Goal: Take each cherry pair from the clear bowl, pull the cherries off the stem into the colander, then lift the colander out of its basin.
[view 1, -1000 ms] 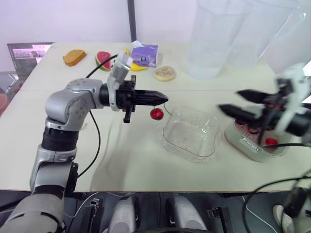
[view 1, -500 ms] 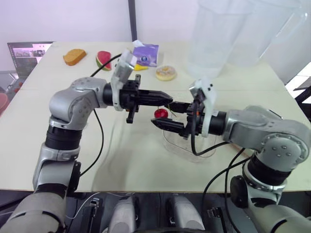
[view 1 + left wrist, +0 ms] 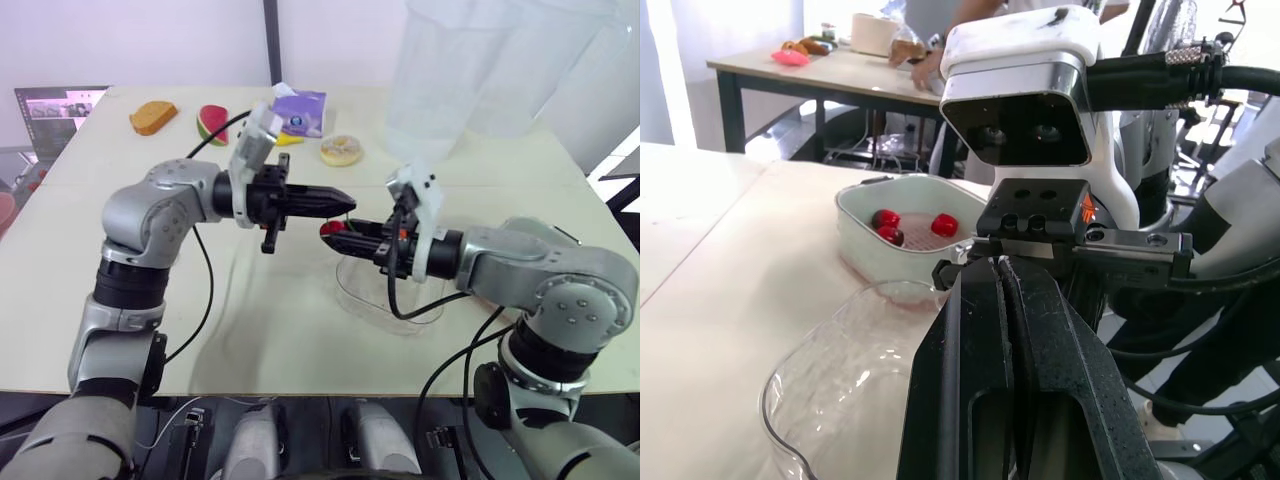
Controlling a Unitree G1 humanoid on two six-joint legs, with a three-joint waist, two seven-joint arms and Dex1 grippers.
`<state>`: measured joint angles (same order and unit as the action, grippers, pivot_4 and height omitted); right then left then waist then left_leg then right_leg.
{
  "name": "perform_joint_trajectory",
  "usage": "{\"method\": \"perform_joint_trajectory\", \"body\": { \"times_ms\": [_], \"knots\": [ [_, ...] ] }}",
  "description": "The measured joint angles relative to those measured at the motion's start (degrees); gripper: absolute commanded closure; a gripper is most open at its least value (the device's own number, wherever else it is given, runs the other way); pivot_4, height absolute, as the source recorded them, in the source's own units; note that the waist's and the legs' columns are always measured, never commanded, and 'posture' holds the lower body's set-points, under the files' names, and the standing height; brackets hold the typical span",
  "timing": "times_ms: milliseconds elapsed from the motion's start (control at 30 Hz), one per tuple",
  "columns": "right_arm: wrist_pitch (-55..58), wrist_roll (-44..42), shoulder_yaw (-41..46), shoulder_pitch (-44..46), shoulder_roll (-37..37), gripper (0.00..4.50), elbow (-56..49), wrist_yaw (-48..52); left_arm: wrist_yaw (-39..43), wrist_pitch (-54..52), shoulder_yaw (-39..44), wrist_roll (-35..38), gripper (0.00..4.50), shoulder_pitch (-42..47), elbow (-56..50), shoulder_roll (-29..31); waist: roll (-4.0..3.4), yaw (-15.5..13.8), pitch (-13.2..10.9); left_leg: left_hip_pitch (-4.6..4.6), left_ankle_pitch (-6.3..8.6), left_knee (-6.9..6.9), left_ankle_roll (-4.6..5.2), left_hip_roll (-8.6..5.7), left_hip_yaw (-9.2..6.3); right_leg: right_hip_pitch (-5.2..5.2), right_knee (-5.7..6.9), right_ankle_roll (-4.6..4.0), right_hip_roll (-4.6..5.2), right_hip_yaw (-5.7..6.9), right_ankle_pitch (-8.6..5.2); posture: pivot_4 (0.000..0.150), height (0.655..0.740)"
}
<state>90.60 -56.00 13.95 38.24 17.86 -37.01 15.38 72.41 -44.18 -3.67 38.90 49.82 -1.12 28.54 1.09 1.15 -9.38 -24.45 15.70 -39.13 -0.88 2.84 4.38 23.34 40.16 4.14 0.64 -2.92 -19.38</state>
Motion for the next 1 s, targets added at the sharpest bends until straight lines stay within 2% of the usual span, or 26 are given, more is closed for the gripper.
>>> {"method": "perform_joint_trajectory", "body": {
  "times_ms": [133,267,533,700,833,1000],
  "knots": [
    [-1.04,0.18,-0.81,-4.68,4.68,3.63,-2.1,0.69,0.0,0.06,-0.15,-0.34,4.5,0.05,0.89,0.0,0.0,-0.34,0.0,-0.01,0.02,0.01,0.03,-0.01,-0.01,-0.01,-0.04,0.0,0.01,0.01,0.0,0.15,0.74],
    [-1.12,1.27,-1.78,-15.61,10.46,3.63,-2.69,1.51,-0.03,0.93,0.15,-0.68,4.5,0.22,1.56,0.61,0.02,-0.16,-0.01,-0.03,0.05,-0.01,0.08,-0.05,0.02,-0.05,-0.1,0.01,0.03,-0.01,0.0,0.15,0.74],
    [-3.66,-4.34,7.55,-13.55,9.91,3.63,-4.44,0.35,-0.32,0.85,0.15,-0.67,4.5,0.13,1.48,0.8,0.02,0.73,-0.01,0.03,0.02,0.05,0.03,0.01,-0.01,-0.05,-0.05,0.0,-0.05,-0.01,0.0,0.15,0.74],
    [-3.25,-7.81,20.91,-16.29,23.93,3.63,-2.83,1.06,-0.32,0.72,0.18,-0.63,4.5,-0.47,0.99,1.97,0.03,-0.61,-0.03,0.0,0.05,0.02,0.08,-0.05,-0.02,-0.12,-0.15,0.01,0.03,0.01,0.0,0.15,0.74],
    [-5.07,-1.66,28.85,-30.11,35.28,3.63,0.41,4.4,-0.22,0.49,0.51,0.1,4.5,-2.07,-0.2,2.83,0.04,-0.6,-0.03,0.01,0.06,0.04,0.1,-0.05,-0.01,-0.17,-0.21,0.02,0.01,-0.02,-0.01,0.15,0.74],
    [-9.88,4.52,31.04,-38.93,36.68,3.63,2.52,6.28,-0.1,-0.7,0.39,1.73,4.5,-2.53,-2.86,2.62,-0.01,0.26,-0.01,0.15,0.01,0.05,0.02,0.01,0.01,-0.19,-0.11,0.03,-0.11,-0.07,0.0,0.15,0.74]
  ]
}}
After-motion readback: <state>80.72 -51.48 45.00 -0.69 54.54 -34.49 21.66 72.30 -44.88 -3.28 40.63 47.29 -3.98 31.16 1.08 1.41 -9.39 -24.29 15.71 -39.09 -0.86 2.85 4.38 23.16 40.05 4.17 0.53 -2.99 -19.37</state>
